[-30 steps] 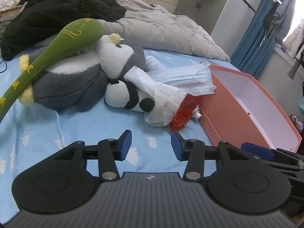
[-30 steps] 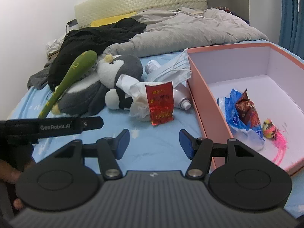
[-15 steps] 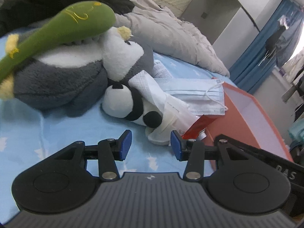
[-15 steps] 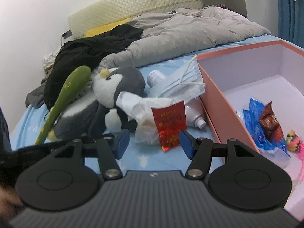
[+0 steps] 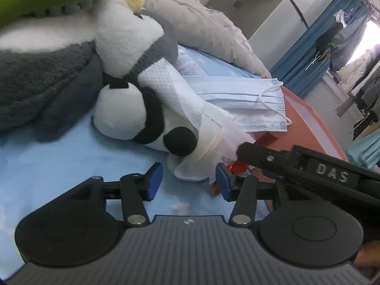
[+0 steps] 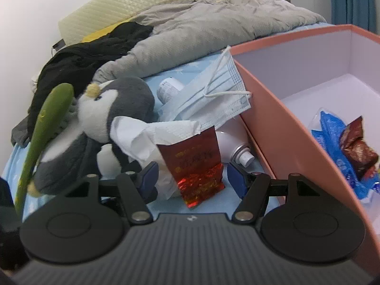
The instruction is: Organize soft objects
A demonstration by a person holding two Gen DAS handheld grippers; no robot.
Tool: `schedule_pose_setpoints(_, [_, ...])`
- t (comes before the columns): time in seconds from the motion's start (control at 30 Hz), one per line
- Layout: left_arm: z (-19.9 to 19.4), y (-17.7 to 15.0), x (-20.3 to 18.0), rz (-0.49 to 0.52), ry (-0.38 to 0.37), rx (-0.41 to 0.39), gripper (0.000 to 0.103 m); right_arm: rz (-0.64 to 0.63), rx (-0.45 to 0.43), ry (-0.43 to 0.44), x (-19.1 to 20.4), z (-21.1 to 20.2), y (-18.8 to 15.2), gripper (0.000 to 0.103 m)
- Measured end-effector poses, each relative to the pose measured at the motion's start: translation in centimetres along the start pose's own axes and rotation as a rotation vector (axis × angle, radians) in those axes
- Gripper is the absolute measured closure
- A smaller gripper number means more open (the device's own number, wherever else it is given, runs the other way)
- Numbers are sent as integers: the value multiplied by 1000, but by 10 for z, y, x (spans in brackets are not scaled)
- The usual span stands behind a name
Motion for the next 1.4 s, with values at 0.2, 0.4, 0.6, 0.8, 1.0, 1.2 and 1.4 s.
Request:
schedule_pose_setpoints(0.2, [12, -2, -4, -6, -37, -9, 53, 10, 12, 3, -2, 19, -3, 37])
schedule_pose_setpoints(0.4, [9, 0, -11, 5, -44, -24, 76, -3, -6, 10, -3, 18, -2, 48])
schedule_pose_setpoints(0.6, [-8, -1, -15, 22, -44, -27, 90, 2, -22, 18, -4, 4, -1, 78])
schedule_pose_setpoints(0.8, [-32, -5, -21, 13, -18, -36, 92, -46, -30, 26, -4, -18, -3, 99])
schedule_pose_setpoints(1.0, [-60, -15, -30, 16, 2, -39, 94, -51, -31, 42, -9, -48, -7, 99])
schedule_pose_setpoints(1.2, [-93, -31, -36, 14, 37, -46, 95, -70, -32, 70, -5, -78, -13, 99])
schedule_pose_setpoints(1.4, [-131, -43, -35, -1, 89, -50, 95, -77, -8, 103, -2, -112, -26, 99])
Point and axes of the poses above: each gripper's, at about its wrist camera, not at the fingertips, and z roughly the way its jaws point, x to its left, y to its top, the point moved 6 cm from there along z, roughly the way its jaws point, and after that the axes turned 12 degrees about -x, right-handed, at the moved point
